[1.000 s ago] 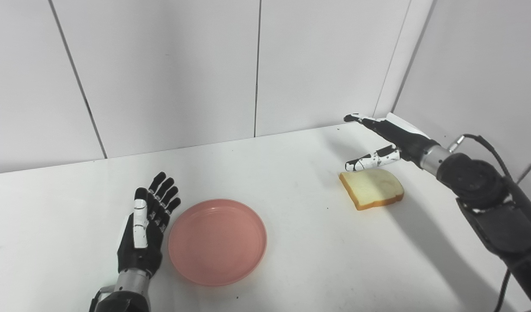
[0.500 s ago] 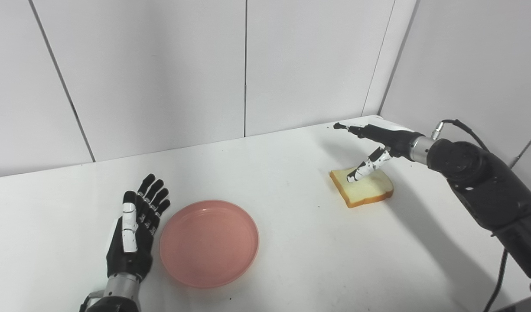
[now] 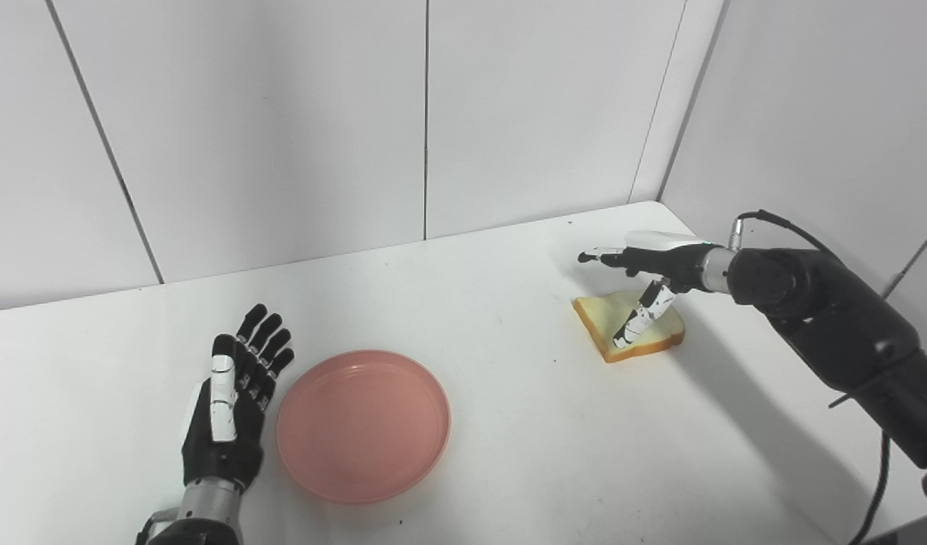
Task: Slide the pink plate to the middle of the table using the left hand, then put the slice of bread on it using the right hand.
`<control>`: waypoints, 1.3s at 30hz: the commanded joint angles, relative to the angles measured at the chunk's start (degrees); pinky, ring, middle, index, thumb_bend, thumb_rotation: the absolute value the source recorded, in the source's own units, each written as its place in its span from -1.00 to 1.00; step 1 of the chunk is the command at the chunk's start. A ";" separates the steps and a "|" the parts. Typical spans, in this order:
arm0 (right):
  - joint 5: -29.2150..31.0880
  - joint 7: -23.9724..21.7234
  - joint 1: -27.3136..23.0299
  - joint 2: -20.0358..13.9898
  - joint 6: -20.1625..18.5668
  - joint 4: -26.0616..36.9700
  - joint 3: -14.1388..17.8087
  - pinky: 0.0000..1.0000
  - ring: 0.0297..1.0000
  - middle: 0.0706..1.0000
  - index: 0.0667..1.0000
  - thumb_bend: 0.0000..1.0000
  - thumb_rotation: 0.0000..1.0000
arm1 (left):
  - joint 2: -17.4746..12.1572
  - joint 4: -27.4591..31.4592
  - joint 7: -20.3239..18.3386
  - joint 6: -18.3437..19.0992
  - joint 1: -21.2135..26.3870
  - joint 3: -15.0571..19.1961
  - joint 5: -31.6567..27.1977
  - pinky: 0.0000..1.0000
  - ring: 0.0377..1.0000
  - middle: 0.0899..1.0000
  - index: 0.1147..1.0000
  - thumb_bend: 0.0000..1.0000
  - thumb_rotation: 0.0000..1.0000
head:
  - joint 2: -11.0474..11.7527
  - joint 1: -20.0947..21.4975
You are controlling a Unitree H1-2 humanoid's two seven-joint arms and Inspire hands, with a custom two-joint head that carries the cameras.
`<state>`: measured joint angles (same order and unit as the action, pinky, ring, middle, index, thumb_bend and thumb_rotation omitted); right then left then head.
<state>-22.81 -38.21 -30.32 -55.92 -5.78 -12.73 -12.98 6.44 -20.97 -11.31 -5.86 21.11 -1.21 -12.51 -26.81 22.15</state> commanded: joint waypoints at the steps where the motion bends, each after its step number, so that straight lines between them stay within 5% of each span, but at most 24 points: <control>1: -2.19 -0.33 -3.34 -2.77 1.88 -0.33 -0.02 0.71 0.98 0.99 0.95 1.00 -0.42 | -0.87 -0.38 -1.10 -1.57 0.19 0.43 -0.54 0.85 0.83 0.82 0.75 0.46 0.92 | -0.12 0.15; 10: -10.45 0.13 -4.96 -2.93 5.87 -1.45 -3.83 0.99 1.00 1.00 0.98 1.00 -0.40 | -0.77 0.02 -0.95 -1.35 0.03 0.46 -0.54 0.84 0.83 0.82 0.75 0.46 0.91 | -0.31 0.15; 39: -16.34 -0.42 -4.09 -0.92 8.50 -3.44 -5.46 1.00 1.00 0.99 0.95 1.00 -0.49 | -0.64 1.17 -0.71 -0.76 -0.22 0.35 -0.45 0.83 0.83 0.83 0.75 0.47 0.90 | -0.82 0.05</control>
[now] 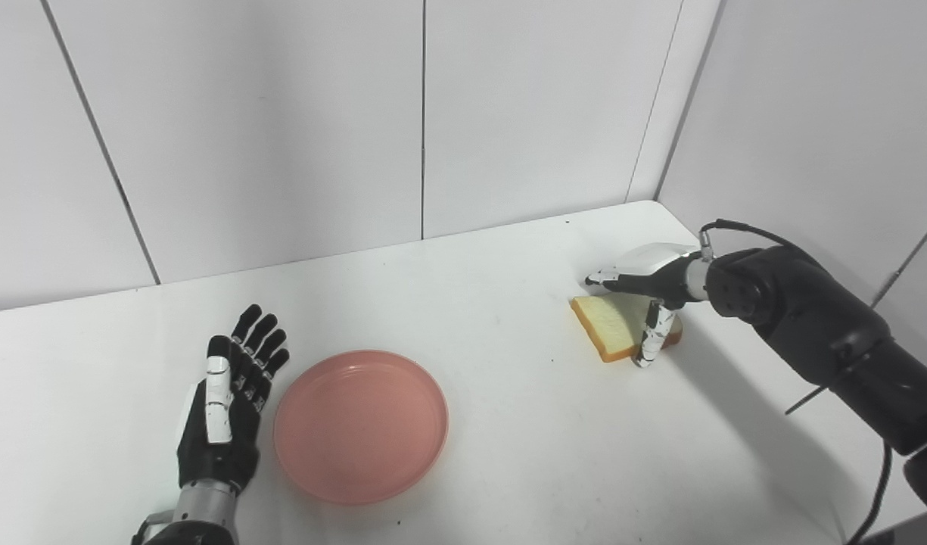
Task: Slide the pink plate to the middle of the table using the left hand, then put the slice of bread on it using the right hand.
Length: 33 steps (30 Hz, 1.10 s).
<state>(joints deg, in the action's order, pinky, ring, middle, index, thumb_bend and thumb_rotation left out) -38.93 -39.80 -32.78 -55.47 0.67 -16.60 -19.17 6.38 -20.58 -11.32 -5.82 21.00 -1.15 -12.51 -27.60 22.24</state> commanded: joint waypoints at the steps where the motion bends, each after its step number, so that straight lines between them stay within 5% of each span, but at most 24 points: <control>1: 0.02 1.23 -1.58 -1.15 1.86 0.25 0.87 1.00 1.00 0.98 0.92 1.00 -0.51 | -0.55 0.84 -0.71 -0.77 -0.12 0.28 -0.48 0.84 0.83 0.83 0.75 0.47 0.90 | -0.03 -0.04; 5: 1.38 1.78 -1.10 -0.16 0.70 0.22 2.08 0.89 0.92 0.90 0.84 1.00 -0.56 | -0.42 0.98 -0.73 -0.55 -0.14 0.35 -0.72 0.84 0.83 0.83 0.75 0.46 0.90 | -0.06 -0.03; 13: 3.83 5.99 0.43 0.79 3.24 0.05 4.36 0.24 0.40 0.52 0.51 0.76 -0.79 | -0.33 1.40 -0.34 -0.34 -0.28 0.21 -0.26 0.82 0.83 0.82 0.75 0.46 0.91 | -0.18 -0.19; 16: 4.47 7.47 0.79 1.00 3.53 0.63 5.16 0.04 0.15 0.31 0.33 0.57 -0.83 | -0.32 1.58 -0.31 -0.27 -0.35 0.16 -0.20 0.82 0.83 0.82 0.75 0.46 0.91 | -0.18 -0.21; 18: 5.42 8.85 0.96 1.13 4.52 0.23 5.90 -0.19 -0.12 -0.08 0.01 0.12 -0.95 | -0.25 1.57 -0.26 -0.13 -0.36 0.18 -0.26 0.83 0.83 0.82 0.74 0.46 0.91 | -0.24 -0.32; 25: 6.01 12.87 0.92 1.61 5.61 0.27 8.01 -0.40 -0.31 -0.21 -0.05 0.05 -1.00 | -0.20 1.49 -0.47 -0.20 -0.36 0.19 -0.45 0.82 0.83 0.83 0.75 0.45 0.90 | -0.24 -0.32; 28: 6.86 14.16 0.27 1.57 8.74 -0.61 8.46 -0.37 -0.27 -0.17 -0.07 0.06 -1.00 | -0.16 1.29 -0.41 -0.37 -0.30 0.12 -0.29 0.82 0.83 0.82 0.75 0.46 0.90 | -0.28 -0.49; 33: 6.84 14.16 -0.53 1.60 8.17 1.60 9.19 -0.30 -0.22 -0.17 -0.06 0.05 -1.00 | -0.08 1.25 -0.20 -0.43 -0.28 0.00 0.02 0.82 0.83 0.82 0.74 0.46 0.91 | -0.40 -1.05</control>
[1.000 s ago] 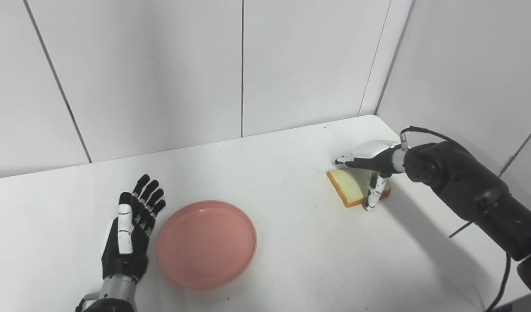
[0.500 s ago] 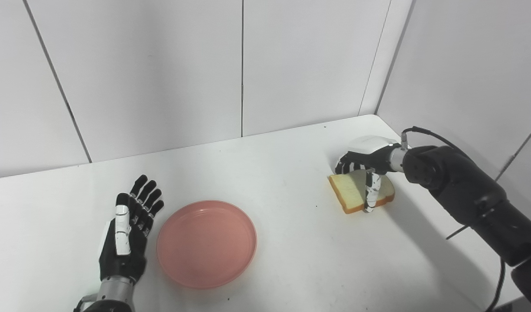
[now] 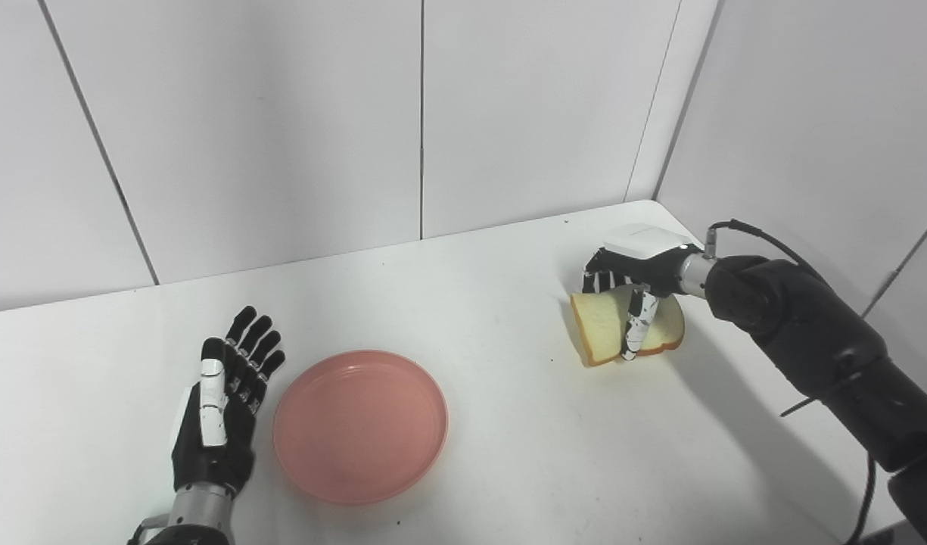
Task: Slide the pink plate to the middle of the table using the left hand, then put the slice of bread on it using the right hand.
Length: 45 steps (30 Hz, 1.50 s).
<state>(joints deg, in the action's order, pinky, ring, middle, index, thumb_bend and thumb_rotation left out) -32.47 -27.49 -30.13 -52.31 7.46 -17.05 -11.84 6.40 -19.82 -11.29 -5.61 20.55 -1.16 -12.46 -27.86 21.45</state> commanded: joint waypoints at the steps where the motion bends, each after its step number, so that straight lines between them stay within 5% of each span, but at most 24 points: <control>1: 0.51 1.91 -3.29 -1.53 1.43 2.38 2.02 -0.30 -0.22 -0.18 -0.05 0.05 -1.00 | -0.09 0.45 -0.22 -0.71 0.17 -0.03 0.07 0.82 0.83 0.82 0.74 0.47 0.91 | -0.13 -0.31; 13: 5.82 -2.40 -4.62 2.06 -3.60 14.83 4.77 -0.24 -0.15 -0.13 -0.08 0.06 -1.00 | 0.56 0.89 0.11 -0.13 -0.12 -0.24 0.01 0.82 0.82 0.81 0.73 0.45 0.88 | -0.69 -2.63; 26: 6.06 -7.52 -10.00 12.60 -6.83 21.37 0.56 -0.29 -0.18 -0.15 -0.07 0.06 -1.00 | 1.37 -0.48 0.90 -1.08 0.39 -0.28 0.63 0.82 0.82 0.80 0.71 0.48 0.86 | -0.68 -6.47; 35: 8.29 -7.90 -11.75 19.74 -5.49 21.13 -2.00 -0.39 -0.29 -0.22 -0.04 0.05 -1.00 | 2.37 -0.67 1.68 -1.85 0.49 -0.65 1.30 0.81 0.80 0.79 0.70 0.50 0.84 | -0.84 -11.01; 45: 8.14 -8.66 -12.57 24.03 -5.90 19.66 -4.59 -0.43 -0.31 -0.25 -0.04 0.05 -1.00 | 3.86 0.40 2.88 -1.63 0.36 -0.87 1.91 0.80 0.81 0.78 0.70 0.50 0.84 | -2.08 -17.05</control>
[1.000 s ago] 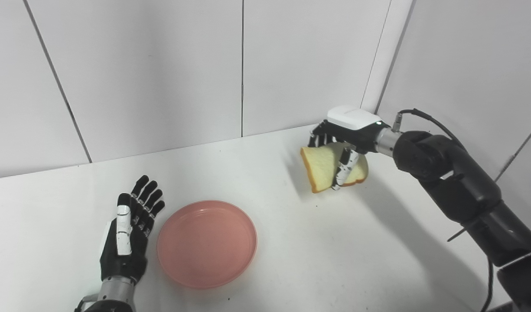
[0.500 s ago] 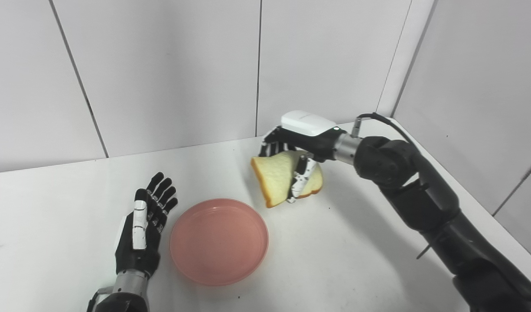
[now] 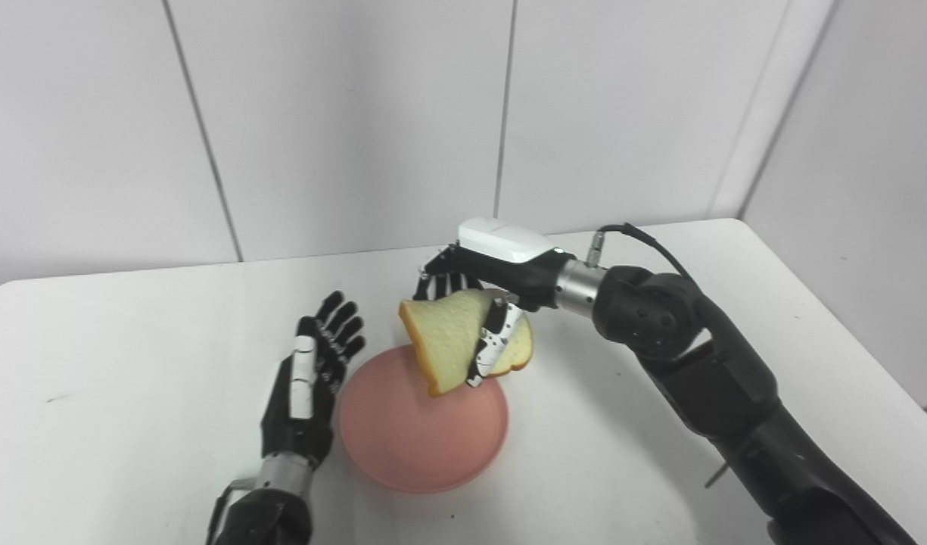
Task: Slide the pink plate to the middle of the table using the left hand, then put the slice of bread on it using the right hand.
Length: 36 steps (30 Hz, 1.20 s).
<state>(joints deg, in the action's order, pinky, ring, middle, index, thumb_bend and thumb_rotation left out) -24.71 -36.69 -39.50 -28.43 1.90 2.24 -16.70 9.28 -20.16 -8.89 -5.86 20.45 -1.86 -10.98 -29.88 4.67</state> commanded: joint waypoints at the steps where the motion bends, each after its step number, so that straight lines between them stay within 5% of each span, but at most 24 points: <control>1: 0.11 0.43 -3.23 0.51 -0.40 0.16 -0.08 -0.40 -0.29 -0.24 -0.04 0.05 -1.00 | 1.16 0.94 0.73 -1.39 0.48 -0.19 0.49 0.80 0.80 0.78 0.69 0.50 0.84 | -0.35 -1.37; 18: -2.32 -0.21 -1.51 2.77 0.36 -3.26 -4.03 -0.37 -0.26 -0.21 -0.05 0.05 -1.00 | 3.15 1.81 3.63 -1.07 1.28 -1.31 2.43 0.80 0.80 0.82 0.70 0.52 0.89 | -2.04 -8.56; 36: -6.54 3.21 0.11 3.75 4.65 -8.90 -7.10 -0.23 -0.13 -0.09 -0.11 0.06 -1.00 | 3.51 1.46 3.84 -1.56 1.70 -1.26 2.41 0.84 0.82 0.85 0.71 0.51 0.84 | -2.43 -9.05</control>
<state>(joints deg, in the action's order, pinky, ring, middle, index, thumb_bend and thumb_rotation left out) -31.26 -35.25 -37.82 -24.62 4.42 -7.48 -24.18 11.70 -19.93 -5.00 -5.83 20.25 -2.74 -8.71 -32.26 -4.31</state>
